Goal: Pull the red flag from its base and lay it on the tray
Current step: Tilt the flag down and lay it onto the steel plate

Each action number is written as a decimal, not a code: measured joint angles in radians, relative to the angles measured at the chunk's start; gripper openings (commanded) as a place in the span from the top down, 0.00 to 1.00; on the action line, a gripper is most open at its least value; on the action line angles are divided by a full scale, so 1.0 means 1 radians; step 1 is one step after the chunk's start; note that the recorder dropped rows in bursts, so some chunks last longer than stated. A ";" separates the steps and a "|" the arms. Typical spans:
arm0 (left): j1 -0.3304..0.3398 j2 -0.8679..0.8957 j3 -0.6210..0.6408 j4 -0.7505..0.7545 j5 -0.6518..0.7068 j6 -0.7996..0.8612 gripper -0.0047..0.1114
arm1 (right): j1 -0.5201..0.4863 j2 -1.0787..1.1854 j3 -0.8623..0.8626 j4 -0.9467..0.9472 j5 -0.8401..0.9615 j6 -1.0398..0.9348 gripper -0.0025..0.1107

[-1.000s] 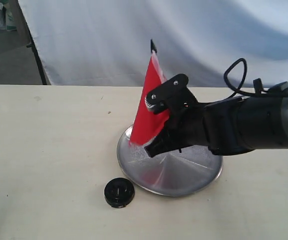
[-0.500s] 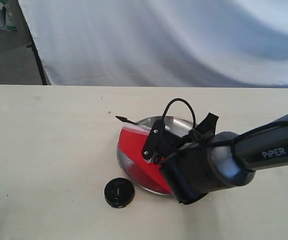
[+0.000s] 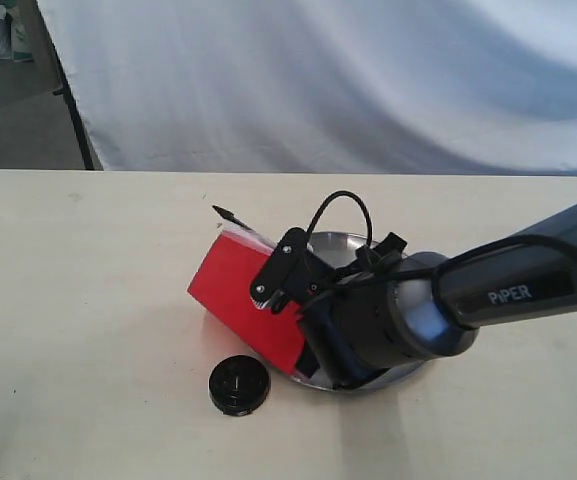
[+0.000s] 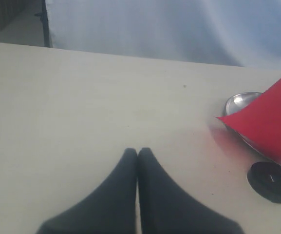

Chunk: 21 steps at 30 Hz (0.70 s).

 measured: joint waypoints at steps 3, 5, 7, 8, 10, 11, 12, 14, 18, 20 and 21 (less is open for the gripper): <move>0.000 0.000 0.000 0.000 0.000 0.000 0.96 | -0.019 0.020 -0.002 0.022 0.003 0.001 0.98; 0.000 0.000 0.000 0.000 0.000 0.000 0.96 | -0.035 0.027 -0.004 0.035 -0.002 0.000 0.98; 0.000 0.000 0.000 0.000 0.000 0.000 0.96 | -0.053 0.033 -0.006 0.040 -0.007 0.000 0.98; 0.000 0.000 0.000 0.000 0.000 0.000 0.96 | -0.057 0.036 -0.006 0.042 -0.009 0.000 0.98; 0.000 0.000 0.000 0.000 0.000 0.000 0.96 | -0.067 0.037 -0.006 0.044 -0.011 0.000 0.98; 0.000 0.000 0.000 0.000 0.000 0.000 0.96 | -0.071 0.037 -0.007 0.044 -0.013 0.000 0.98; 0.000 0.000 0.000 0.000 0.000 0.000 0.96 | -0.073 0.037 -0.008 0.044 -0.013 0.000 0.98; 0.000 0.000 0.000 0.000 0.000 0.000 0.96 | -0.076 0.037 -0.008 0.046 -0.011 0.000 0.98; 0.000 0.000 0.000 0.000 0.000 0.000 0.96 | -0.077 0.037 -0.008 0.048 0.005 0.000 0.98; 0.000 0.000 0.000 0.000 0.000 0.000 0.96 | -0.077 0.037 -0.008 0.048 0.027 0.000 0.98; 0.000 0.000 0.000 0.000 0.000 0.000 0.96 | -0.077 0.037 -0.008 0.048 0.045 -0.002 0.96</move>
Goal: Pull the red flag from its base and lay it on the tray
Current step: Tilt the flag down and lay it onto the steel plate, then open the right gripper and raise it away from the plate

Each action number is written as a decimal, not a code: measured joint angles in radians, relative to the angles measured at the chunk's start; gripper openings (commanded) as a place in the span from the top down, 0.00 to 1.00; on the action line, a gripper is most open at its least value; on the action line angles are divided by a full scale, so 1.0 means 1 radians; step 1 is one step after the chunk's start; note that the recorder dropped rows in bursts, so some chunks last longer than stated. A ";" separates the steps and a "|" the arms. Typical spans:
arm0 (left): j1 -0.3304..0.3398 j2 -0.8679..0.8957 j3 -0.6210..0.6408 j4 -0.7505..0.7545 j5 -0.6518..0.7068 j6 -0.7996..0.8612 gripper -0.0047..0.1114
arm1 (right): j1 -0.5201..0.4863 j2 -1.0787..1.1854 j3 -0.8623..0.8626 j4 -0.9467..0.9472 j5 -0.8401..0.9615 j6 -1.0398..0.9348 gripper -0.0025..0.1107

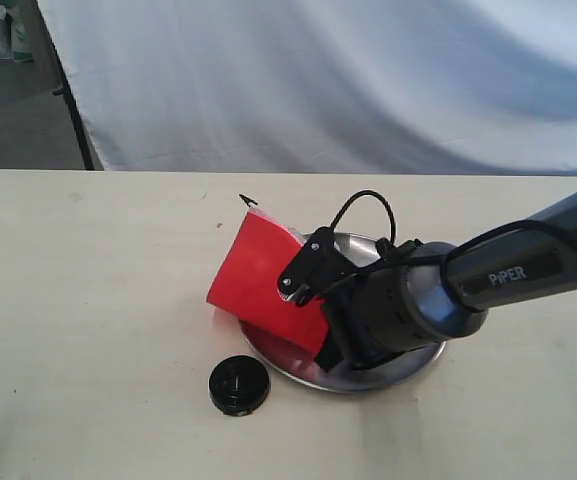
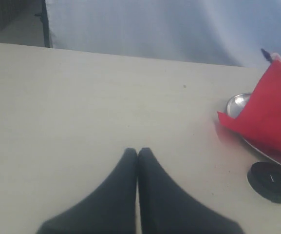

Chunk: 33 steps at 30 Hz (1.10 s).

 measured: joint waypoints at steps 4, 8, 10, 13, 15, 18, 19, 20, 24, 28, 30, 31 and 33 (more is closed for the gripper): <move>0.000 0.000 0.000 0.000 0.000 0.000 0.96 | 0.000 0.002 0.000 0.027 0.079 0.004 0.70; 0.000 0.000 0.000 0.000 0.000 0.000 0.96 | -0.011 0.005 0.000 0.037 0.090 0.026 0.55; 0.000 0.000 0.000 0.000 0.000 0.000 0.96 | -0.025 0.002 0.000 0.034 0.090 0.041 0.55; 0.000 0.000 0.000 0.000 0.000 0.000 0.96 | -0.038 0.002 0.000 0.034 0.095 0.063 0.55; 0.000 0.000 0.000 0.000 0.000 0.000 0.96 | -0.042 0.002 0.000 0.034 0.097 0.082 0.55; 0.000 0.000 0.000 0.000 0.000 0.000 0.96 | -0.045 0.002 0.000 0.029 0.111 0.142 0.55; 0.000 0.000 0.000 0.000 0.000 0.000 0.96 | -0.047 0.002 0.000 0.014 0.123 0.182 0.55; 0.000 0.000 0.000 0.000 0.000 0.000 0.96 | -0.047 0.002 0.000 -0.024 0.146 0.256 0.55; 0.000 0.000 0.000 0.000 0.000 0.000 0.96 | -0.047 -0.016 0.000 -0.109 0.212 0.431 0.55; 0.000 0.000 0.000 0.000 0.000 0.000 0.96 | -0.047 -0.193 0.005 -0.116 0.244 0.448 0.55; 0.000 0.000 0.000 0.000 0.000 0.000 0.96 | -0.047 -0.305 0.023 -0.116 0.253 0.448 0.55; 0.000 0.000 0.000 0.000 0.000 0.000 0.96 | -0.047 -0.365 0.040 -0.116 0.255 0.448 0.55; 0.000 0.000 0.000 0.000 0.000 0.000 0.96 | -0.047 -0.459 0.081 -0.114 0.255 0.446 0.55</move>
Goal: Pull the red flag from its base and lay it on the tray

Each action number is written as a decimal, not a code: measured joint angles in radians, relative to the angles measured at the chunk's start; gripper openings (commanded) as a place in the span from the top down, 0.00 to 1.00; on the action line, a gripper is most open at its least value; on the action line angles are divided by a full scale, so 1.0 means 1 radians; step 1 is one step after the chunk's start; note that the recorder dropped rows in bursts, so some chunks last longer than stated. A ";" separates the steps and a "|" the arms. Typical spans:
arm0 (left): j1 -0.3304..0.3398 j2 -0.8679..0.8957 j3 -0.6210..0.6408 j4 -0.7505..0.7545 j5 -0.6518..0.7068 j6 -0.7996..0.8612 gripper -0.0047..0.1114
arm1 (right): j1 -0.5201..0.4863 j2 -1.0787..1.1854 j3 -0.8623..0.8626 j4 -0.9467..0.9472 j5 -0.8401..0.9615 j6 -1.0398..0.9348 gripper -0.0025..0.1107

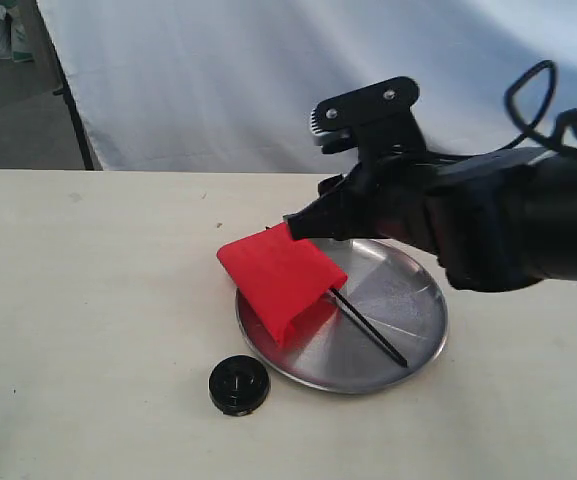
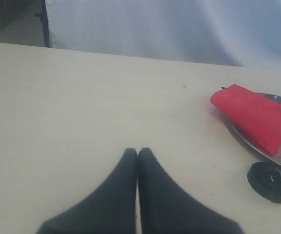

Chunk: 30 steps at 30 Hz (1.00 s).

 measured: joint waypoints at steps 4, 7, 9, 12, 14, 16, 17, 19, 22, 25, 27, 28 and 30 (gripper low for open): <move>0.000 0.000 0.000 0.000 0.000 0.000 0.96 | 0.000 -0.160 0.096 0.002 -0.047 0.000 0.78; 0.000 0.000 0.000 0.000 0.000 0.000 0.96 | 0.000 -0.265 0.168 0.000 -0.070 0.000 0.98; 0.000 0.000 0.000 0.000 0.000 0.000 0.96 | 0.000 -0.327 0.208 -0.002 -0.078 0.000 0.98; 0.000 0.000 0.000 0.000 0.000 0.000 0.96 | 0.000 -0.443 0.279 -0.004 -0.081 0.000 0.98; 0.000 0.000 0.000 0.000 0.000 0.000 0.96 | 0.000 -0.516 0.322 -0.004 -0.082 0.000 0.98; 0.000 0.000 0.000 0.000 0.000 0.000 0.96 | 0.000 -0.588 0.363 -0.004 -0.084 0.002 0.98; 0.000 0.000 0.000 0.000 0.000 0.000 0.96 | 0.000 -0.617 0.379 -0.004 -0.084 0.008 0.98; 0.000 0.000 0.000 0.000 0.000 0.000 0.96 | 0.000 -0.689 0.417 -0.004 -0.084 0.024 0.98; 0.000 0.000 0.000 0.000 0.000 0.000 0.96 | 0.000 -0.787 0.470 -0.004 -0.082 0.040 0.98; 0.000 0.000 0.000 0.000 0.000 0.000 0.96 | 0.000 -0.895 0.533 -0.004 -0.061 0.080 0.98; 0.000 0.000 0.000 0.000 0.000 0.000 0.96 | 0.000 -0.960 0.574 -0.006 -0.036 0.104 0.98; 0.000 0.000 0.000 0.000 0.000 0.000 0.96 | 0.000 -0.997 0.599 -0.006 -0.024 0.113 0.98; 0.000 0.000 0.000 0.000 0.000 0.000 0.96 | 0.000 -1.058 0.645 -0.006 -0.002 0.127 0.98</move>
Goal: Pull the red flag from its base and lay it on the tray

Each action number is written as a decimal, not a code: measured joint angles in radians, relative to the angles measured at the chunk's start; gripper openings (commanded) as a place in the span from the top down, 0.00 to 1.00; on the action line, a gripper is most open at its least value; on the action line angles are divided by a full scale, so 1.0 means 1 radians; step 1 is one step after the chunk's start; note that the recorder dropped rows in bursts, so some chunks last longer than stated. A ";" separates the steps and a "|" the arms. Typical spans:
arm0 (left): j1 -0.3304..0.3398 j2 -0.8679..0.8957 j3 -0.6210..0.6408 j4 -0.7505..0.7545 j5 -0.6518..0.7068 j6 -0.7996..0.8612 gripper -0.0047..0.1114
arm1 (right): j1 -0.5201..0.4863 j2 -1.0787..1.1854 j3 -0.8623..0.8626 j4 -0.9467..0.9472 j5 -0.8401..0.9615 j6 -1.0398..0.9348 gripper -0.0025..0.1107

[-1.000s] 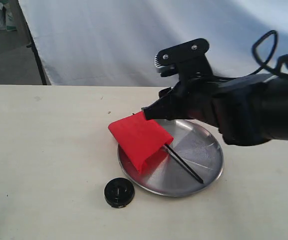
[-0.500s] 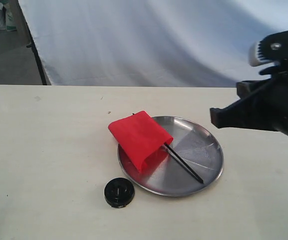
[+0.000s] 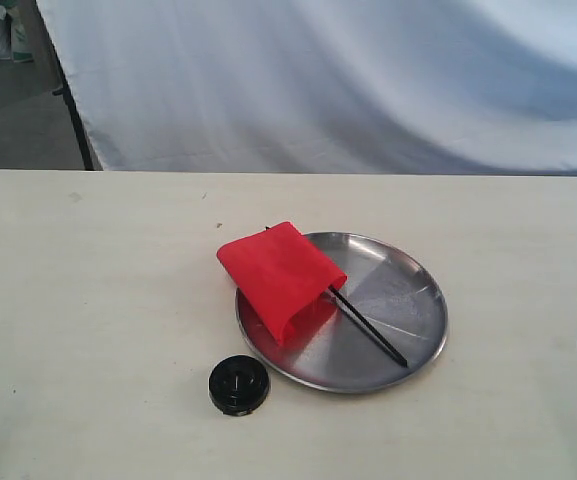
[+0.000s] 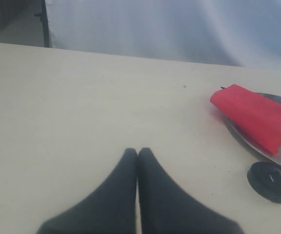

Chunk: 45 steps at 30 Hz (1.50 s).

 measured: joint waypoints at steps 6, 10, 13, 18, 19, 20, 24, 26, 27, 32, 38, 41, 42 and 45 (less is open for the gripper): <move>0.000 0.000 0.000 0.000 0.000 0.000 0.96 | 0.000 -0.175 0.133 0.000 0.018 0.029 0.98; 0.000 0.000 0.000 0.000 0.000 0.000 0.96 | 0.000 -0.262 0.193 0.000 0.018 0.103 0.98; 0.000 0.000 0.000 0.000 0.000 0.000 0.96 | 0.000 -0.308 0.229 0.000 0.019 0.147 0.98; 0.000 0.000 0.000 0.000 0.000 0.000 0.96 | 0.000 -0.332 0.280 0.000 0.019 0.213 0.98; 0.000 0.000 0.000 0.000 0.000 0.000 0.96 | 0.000 -0.332 0.288 0.000 0.019 0.225 0.98; 0.000 0.000 0.000 0.000 0.000 0.000 0.96 | 0.000 -0.332 0.296 0.000 0.019 0.232 0.98; 0.000 0.000 0.000 0.000 0.000 0.000 0.96 | 0.000 -0.332 0.305 0.000 0.019 0.241 0.98; 0.000 0.000 0.000 0.000 0.000 0.000 0.96 | 0.000 -0.332 0.307 0.000 0.019 0.241 0.98; 0.000 0.000 0.000 0.000 0.000 0.000 0.96 | 0.000 -0.332 0.307 0.000 0.019 0.241 0.98; 0.000 0.000 0.000 0.000 0.000 0.000 0.96 | 0.000 -0.332 0.307 0.000 0.019 0.243 0.98; 0.000 0.000 0.000 0.000 0.000 0.000 0.96 | 0.000 -0.332 0.307 0.000 0.017 0.243 0.98; 0.000 0.000 0.000 0.000 0.000 0.000 0.96 | 0.000 -0.332 0.307 0.000 0.013 0.243 0.98; 0.000 0.000 0.000 0.000 0.000 0.000 0.96 | 0.000 -0.332 0.307 0.000 0.011 0.245 0.98; 0.000 0.000 0.000 0.000 0.000 0.000 0.96 | 0.000 -0.332 0.311 -0.009 0.014 0.250 0.98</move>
